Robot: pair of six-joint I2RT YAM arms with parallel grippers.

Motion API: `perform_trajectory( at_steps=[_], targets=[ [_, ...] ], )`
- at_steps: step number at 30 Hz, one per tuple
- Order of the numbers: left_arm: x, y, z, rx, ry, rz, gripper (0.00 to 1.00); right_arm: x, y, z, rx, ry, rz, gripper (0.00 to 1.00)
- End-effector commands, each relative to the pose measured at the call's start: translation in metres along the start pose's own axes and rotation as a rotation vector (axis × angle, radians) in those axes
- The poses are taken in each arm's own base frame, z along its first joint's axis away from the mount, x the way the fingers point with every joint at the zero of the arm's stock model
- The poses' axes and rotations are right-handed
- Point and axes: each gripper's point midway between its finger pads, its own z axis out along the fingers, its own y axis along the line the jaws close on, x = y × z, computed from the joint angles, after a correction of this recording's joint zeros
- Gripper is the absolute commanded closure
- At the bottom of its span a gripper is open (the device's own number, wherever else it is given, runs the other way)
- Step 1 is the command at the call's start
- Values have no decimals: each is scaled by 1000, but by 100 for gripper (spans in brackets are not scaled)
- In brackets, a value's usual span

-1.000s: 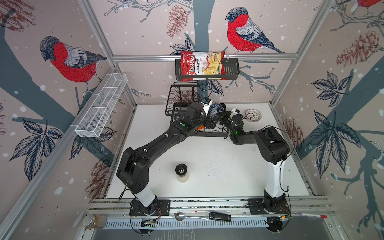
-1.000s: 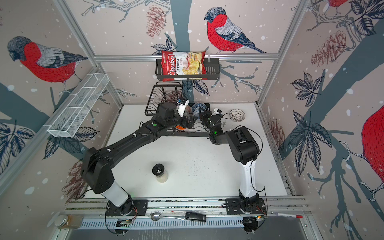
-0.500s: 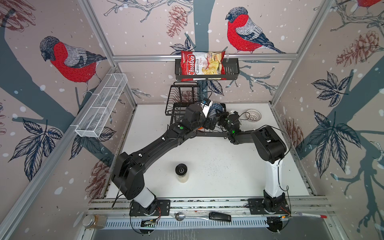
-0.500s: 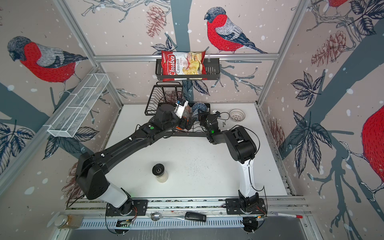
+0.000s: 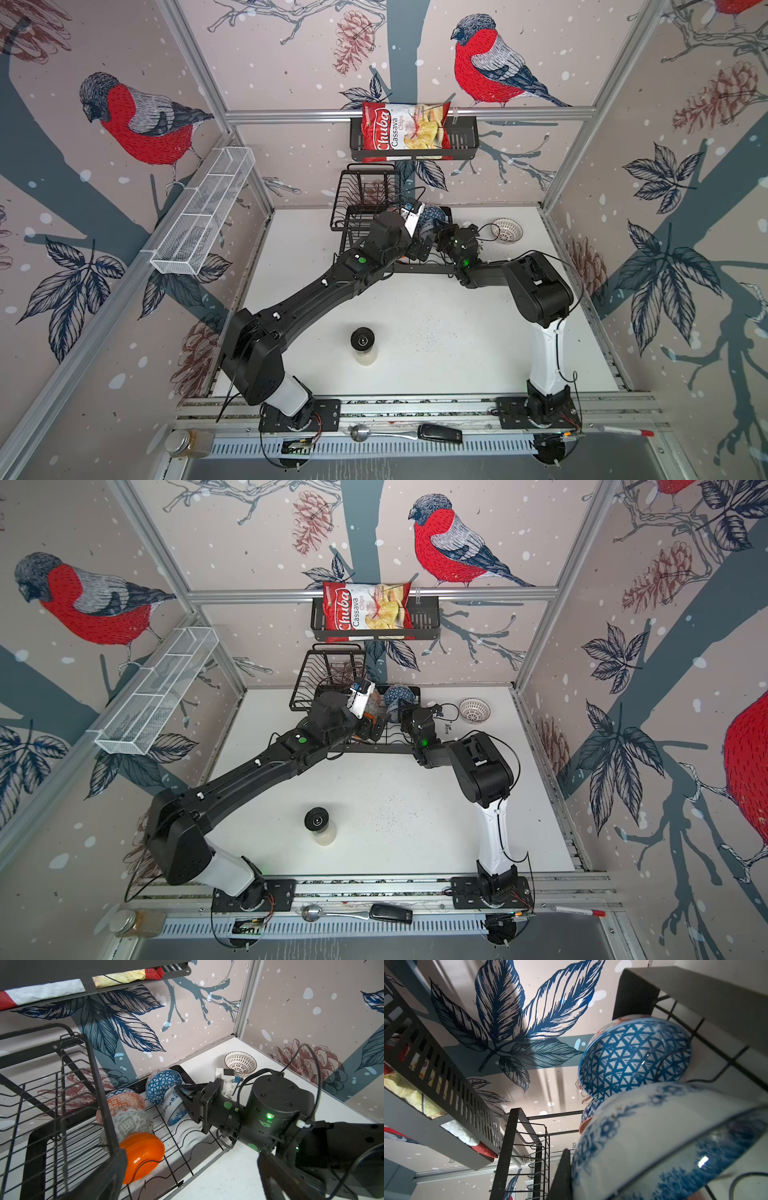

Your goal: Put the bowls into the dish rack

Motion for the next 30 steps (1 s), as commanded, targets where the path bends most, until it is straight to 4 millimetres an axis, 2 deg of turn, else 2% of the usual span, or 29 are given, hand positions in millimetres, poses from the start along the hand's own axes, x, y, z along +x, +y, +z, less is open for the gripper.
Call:
perform_trajectory(
  at_steps=[1,10,22,30],
  targets=[
    [-8,2,0,-14,-37,6,2,-2,20,2,-71,-29,6,100],
    [-9,3,-1,-17,-39,1,2,-5,15,10,-110,-60,3,100],
    [-10,2,-1,-10,-41,-7,2,-3,20,14,-190,-74,-13,100],
    [-10,4,-2,-12,-43,-13,2,1,13,19,-170,-72,-8,100]
  ],
)
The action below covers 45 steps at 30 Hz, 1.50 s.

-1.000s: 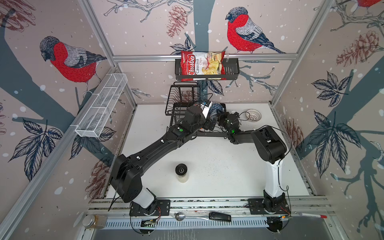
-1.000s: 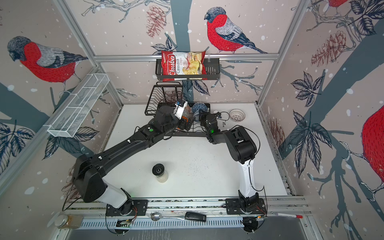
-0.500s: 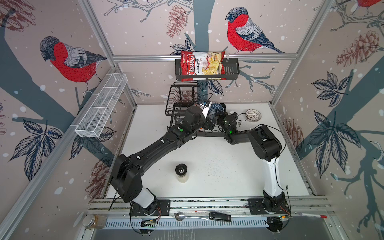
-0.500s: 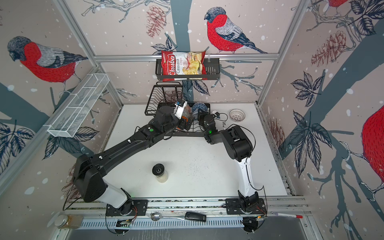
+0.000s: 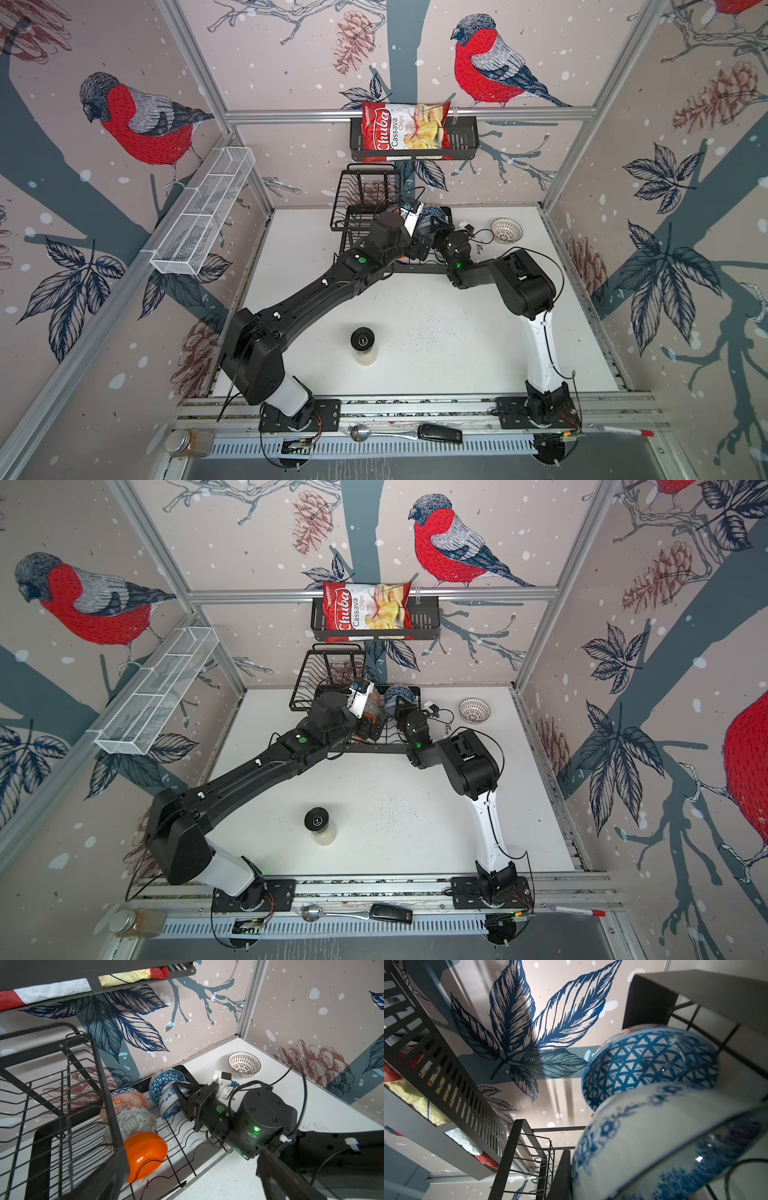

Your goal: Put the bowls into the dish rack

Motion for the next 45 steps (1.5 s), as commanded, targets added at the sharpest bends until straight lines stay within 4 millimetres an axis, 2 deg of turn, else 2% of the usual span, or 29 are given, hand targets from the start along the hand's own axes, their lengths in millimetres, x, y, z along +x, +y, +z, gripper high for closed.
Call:
perform_trajectory(
  at_steps=[1,23,45],
  targets=[
    [-10,0,-2,8,-39,-11,3,1,17,1,-65,-10,-10,100],
    [-10,2,-1,6,-37,-22,2,6,-6,-7,28,-9,11,100],
    [-11,5,-3,-9,-41,-22,2,8,-31,-9,125,-18,40,88]
  ],
)
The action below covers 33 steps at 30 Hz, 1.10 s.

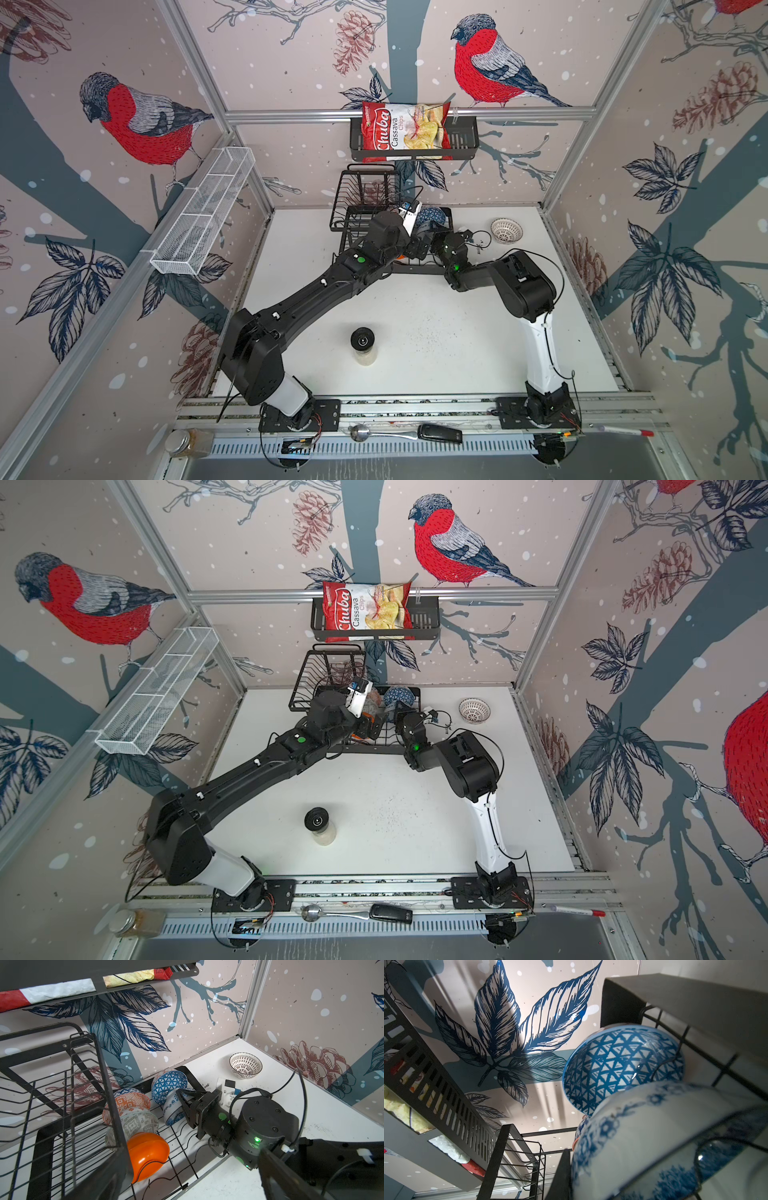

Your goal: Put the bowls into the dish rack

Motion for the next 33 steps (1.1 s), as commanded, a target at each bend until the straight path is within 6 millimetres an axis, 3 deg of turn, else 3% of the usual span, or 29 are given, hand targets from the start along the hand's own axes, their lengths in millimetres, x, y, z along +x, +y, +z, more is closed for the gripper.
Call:
perform_trajectory(
  at_steps=[1,14,33],
  targets=[
    [-11,2,-2,-5,-40,-17,2,5,-14,0,53,20,11,88],
    [-10,1,-2,2,-37,-19,2,3,-19,2,62,16,32,82],
    [-10,0,-3,10,-36,-19,2,3,-8,8,47,16,54,76]
  ],
)
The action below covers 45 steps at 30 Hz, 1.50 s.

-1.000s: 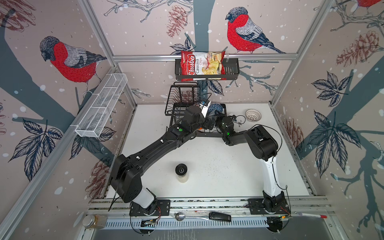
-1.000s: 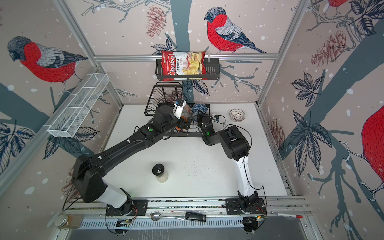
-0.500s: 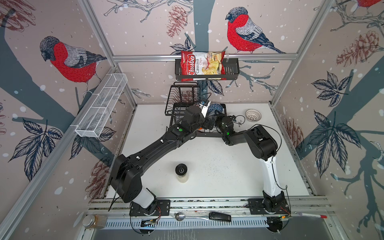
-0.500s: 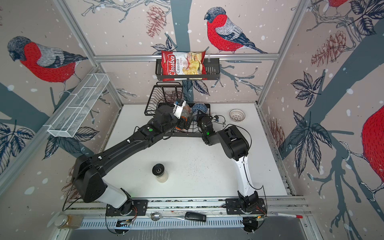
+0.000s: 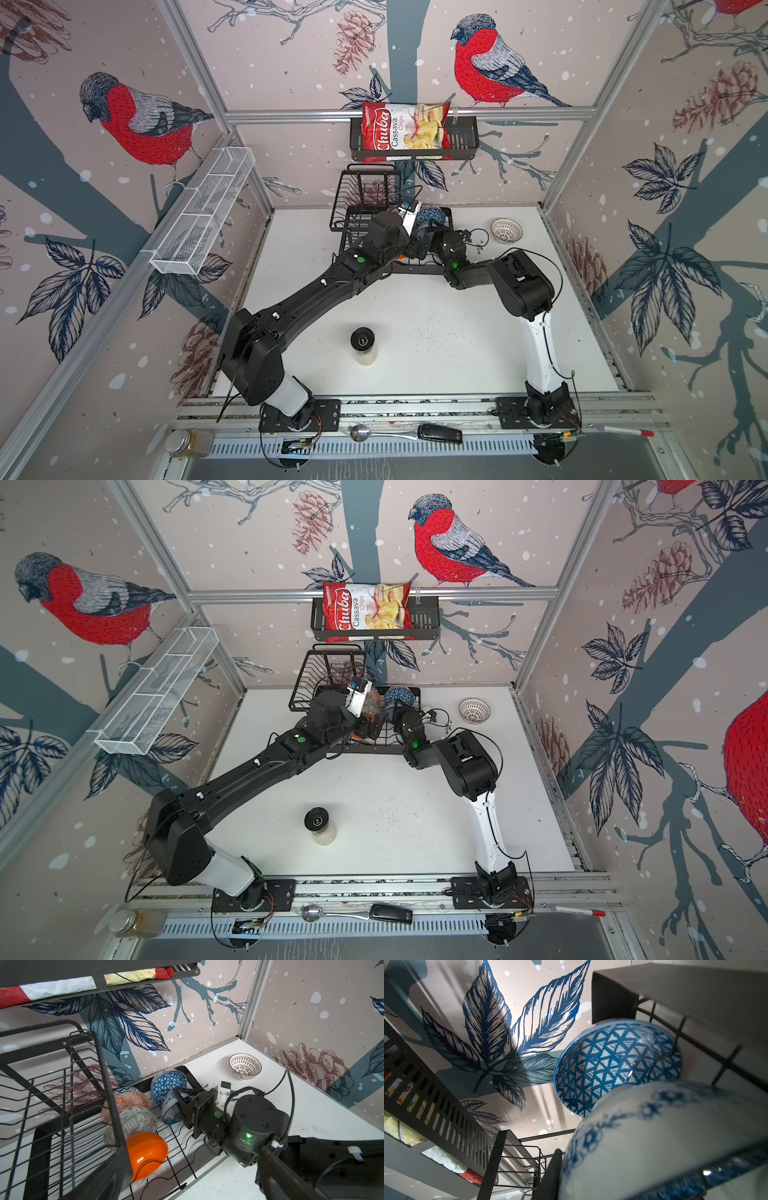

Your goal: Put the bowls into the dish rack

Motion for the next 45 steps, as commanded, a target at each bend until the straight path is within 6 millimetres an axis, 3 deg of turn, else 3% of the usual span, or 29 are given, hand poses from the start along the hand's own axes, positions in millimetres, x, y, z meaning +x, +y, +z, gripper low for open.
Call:
perform_trajectory(
  at_steps=[1,25,45],
  targets=[
    [-10,-1,-2,9,-34,-3,2,1,-4,0,27,10,8,76],
    [-15,0,-8,6,-53,-4,2,0,10,4,12,15,-9,61],
    [-16,0,-9,7,-55,-4,2,-1,22,-1,-2,12,-18,59]
  ],
)
